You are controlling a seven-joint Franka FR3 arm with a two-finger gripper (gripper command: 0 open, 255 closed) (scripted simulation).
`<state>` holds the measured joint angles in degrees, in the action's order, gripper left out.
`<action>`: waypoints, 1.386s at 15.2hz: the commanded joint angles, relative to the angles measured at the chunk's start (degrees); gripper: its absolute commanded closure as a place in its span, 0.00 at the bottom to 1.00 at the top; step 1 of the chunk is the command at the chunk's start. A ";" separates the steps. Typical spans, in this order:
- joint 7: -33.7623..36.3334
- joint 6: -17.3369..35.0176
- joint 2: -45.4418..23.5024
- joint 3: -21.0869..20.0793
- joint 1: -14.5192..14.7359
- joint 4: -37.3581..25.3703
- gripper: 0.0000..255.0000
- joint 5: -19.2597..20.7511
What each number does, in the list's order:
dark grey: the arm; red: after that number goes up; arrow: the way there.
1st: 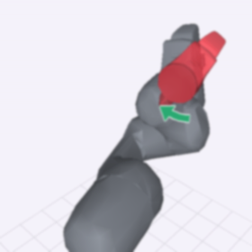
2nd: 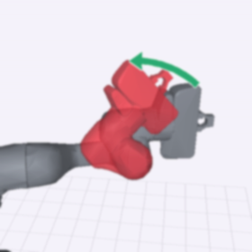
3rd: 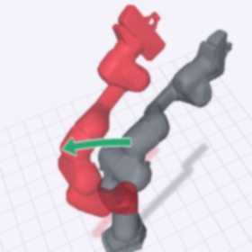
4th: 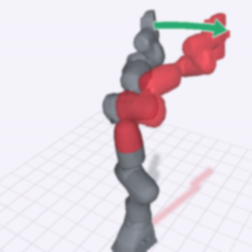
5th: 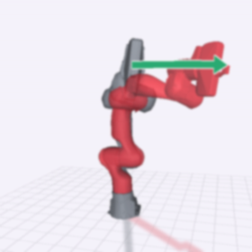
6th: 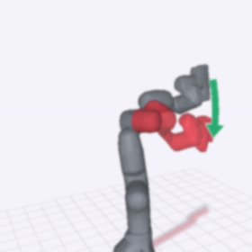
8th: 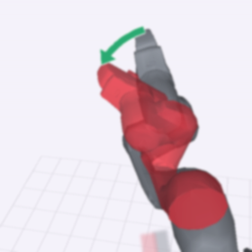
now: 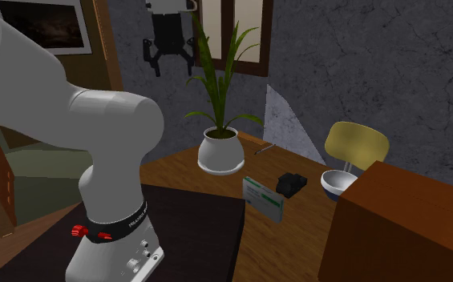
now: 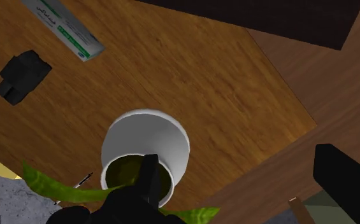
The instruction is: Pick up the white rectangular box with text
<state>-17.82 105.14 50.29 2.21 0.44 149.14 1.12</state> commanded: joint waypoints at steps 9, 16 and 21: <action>-18.61 15.06 -2.35 12.67 -2.94 13.16 0.00 9.25; -32.40 29.50 -13.93 23.43 -4.68 16.18 0.00 15.70; -43.65 41.13 -26.90 32.43 -2.34 14.75 0.00 16.52</action>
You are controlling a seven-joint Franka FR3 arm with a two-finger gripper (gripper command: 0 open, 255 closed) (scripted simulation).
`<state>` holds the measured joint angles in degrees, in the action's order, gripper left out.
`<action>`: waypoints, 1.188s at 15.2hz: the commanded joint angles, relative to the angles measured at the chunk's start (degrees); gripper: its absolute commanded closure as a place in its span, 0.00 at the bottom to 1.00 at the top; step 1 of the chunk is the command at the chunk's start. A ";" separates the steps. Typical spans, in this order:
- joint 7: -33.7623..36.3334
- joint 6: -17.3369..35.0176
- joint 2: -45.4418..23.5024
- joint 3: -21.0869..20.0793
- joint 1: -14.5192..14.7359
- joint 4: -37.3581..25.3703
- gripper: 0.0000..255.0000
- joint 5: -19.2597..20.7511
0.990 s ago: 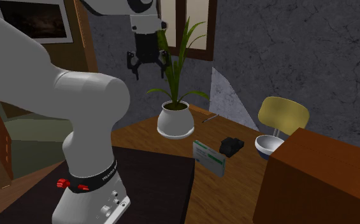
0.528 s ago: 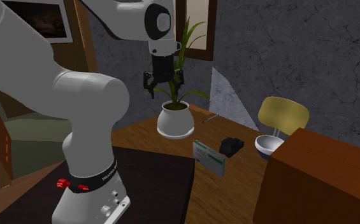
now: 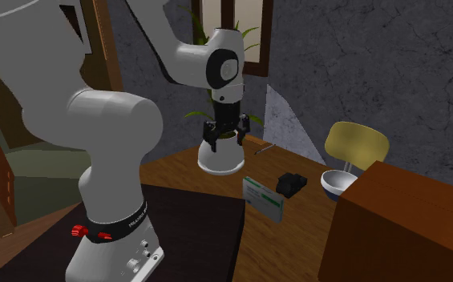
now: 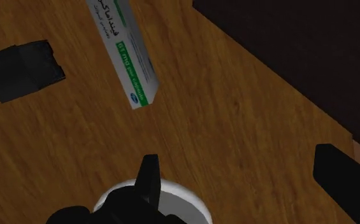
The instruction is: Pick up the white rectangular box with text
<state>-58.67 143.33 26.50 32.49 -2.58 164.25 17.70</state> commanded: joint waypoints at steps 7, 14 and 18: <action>-36.90 16.77 -27.27 18.31 17.00 -6.90 0.00 -28.56; -70.08 17.41 -46.47 0.41 1.82 -17.85 0.00 -61.80; -74.75 19.08 -50.16 -4.48 -2.04 -19.54 0.00 -67.66</action>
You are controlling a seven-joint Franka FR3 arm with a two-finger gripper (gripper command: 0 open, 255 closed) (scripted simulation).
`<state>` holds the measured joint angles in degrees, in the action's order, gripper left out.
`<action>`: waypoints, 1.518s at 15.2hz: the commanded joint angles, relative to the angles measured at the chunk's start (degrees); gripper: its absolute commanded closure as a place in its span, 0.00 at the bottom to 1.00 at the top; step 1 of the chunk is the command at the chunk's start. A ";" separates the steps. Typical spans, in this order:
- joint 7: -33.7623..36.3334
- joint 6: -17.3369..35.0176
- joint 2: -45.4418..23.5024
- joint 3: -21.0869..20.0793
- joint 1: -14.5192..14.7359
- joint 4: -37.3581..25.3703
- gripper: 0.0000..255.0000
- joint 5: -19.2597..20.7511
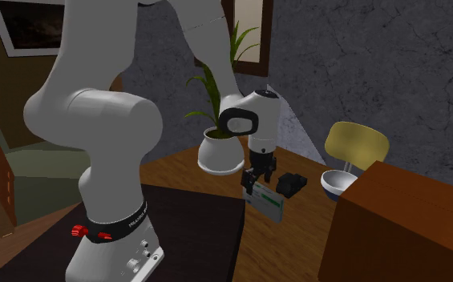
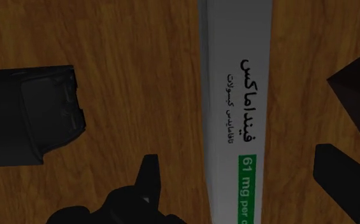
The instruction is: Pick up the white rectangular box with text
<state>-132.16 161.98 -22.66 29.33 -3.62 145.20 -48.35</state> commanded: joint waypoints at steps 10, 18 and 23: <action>-4.06 1.53 -3.38 -4.31 -3.37 -1.74 1.00 -5.07; 0.39 -0.14 0.31 0.33 0.29 0.14 1.00 0.44; 6.49 -2.23 5.02 6.69 5.25 2.12 1.00 8.24</action>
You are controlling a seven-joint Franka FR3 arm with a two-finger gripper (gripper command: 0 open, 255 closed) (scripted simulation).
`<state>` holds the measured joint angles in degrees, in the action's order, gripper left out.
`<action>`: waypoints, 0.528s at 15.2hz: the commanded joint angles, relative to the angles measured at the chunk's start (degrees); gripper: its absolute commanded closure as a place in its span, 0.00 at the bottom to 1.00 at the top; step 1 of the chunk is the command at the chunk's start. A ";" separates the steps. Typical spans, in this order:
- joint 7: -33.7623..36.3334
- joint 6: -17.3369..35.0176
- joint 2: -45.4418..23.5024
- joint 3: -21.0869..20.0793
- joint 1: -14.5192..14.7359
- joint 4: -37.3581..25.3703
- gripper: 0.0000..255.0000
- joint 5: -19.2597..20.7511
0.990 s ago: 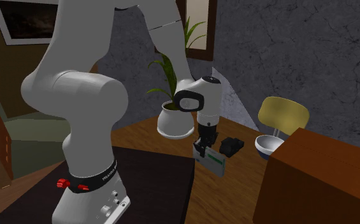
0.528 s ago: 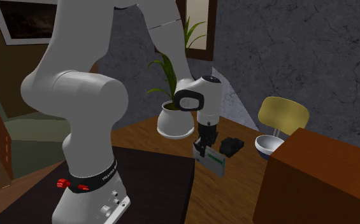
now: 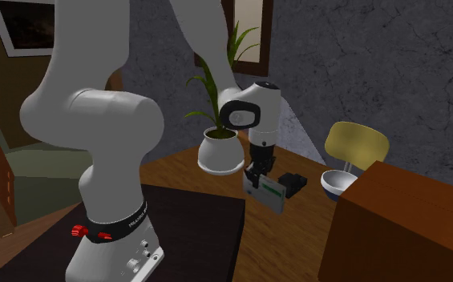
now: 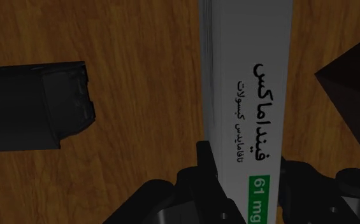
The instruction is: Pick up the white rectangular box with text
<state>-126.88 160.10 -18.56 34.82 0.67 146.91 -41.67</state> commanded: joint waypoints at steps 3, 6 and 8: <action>5.29 -1.61 3.91 5.31 4.07 1.41 1.00 6.95; 9.81 -2.91 7.12 9.61 7.24 2.26 1.00 13.02; 10.07 -2.97 7.30 9.78 7.35 2.30 1.00 13.37</action>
